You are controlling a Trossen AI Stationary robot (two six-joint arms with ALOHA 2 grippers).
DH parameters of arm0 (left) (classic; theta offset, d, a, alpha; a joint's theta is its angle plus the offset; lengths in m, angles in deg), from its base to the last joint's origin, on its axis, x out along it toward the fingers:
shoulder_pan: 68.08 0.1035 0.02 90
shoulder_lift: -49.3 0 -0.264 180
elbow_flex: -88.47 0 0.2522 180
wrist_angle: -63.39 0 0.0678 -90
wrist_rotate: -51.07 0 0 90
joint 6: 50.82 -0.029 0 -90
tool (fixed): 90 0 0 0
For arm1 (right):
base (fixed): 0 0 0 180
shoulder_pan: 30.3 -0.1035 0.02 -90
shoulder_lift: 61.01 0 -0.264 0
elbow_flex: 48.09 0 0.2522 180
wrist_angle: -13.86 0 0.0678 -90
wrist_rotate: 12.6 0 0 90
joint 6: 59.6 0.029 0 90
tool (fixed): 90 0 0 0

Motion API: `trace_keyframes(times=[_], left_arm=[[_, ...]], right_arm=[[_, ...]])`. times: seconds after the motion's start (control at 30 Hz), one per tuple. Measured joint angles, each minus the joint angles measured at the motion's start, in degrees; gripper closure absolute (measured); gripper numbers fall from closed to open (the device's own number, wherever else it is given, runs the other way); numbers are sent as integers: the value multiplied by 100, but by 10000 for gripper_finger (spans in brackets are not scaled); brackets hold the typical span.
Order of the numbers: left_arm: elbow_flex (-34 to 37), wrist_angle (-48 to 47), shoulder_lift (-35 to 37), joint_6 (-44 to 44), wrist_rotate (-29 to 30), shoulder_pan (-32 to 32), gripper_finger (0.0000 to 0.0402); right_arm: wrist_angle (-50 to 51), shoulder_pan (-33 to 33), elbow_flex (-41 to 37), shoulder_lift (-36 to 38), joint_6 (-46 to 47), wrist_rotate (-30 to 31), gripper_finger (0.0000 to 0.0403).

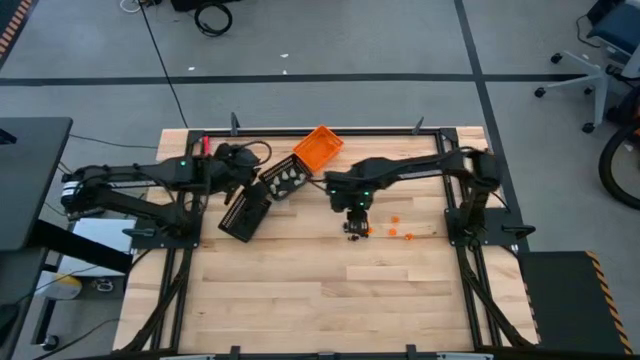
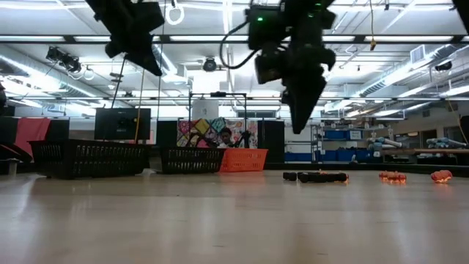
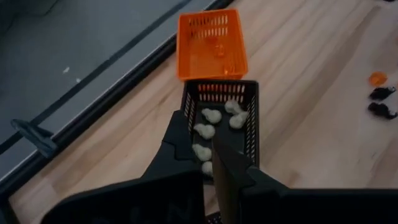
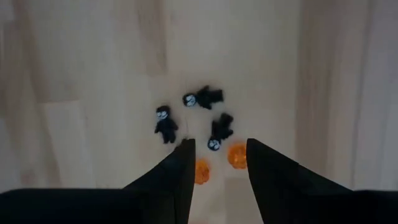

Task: Sort Halloween decoration
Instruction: Put the orange pumpkin toy into the orange bin

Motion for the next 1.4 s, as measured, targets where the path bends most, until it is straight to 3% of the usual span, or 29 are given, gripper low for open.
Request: trace_keyframes(times=[0.2, 0.47, 0.7, 0.9, 1.4], left_arm=[[-2, 657, -315, -285, -14, -201, 402], [-2, 803, -410, -247, -3, -381, 402], [-2, 777, -406, -99, 0, -422, 402], [-2, 753, -406, -101, 0, -445, 402], [-2, 578, -406, -135, 0, -445, 402]], right_arm=[[-957, 17, -1307, 684, 185, 168, 256], [-1988, 59, -2294, 767, -183, 196, 232], [-2341, 59, -2550, 769, -546, 736, 208], [-2408, 55, -2665, 769, -1027, 644, 210], [-3429, 58, -3235, 802, -1064, 405, 219]])
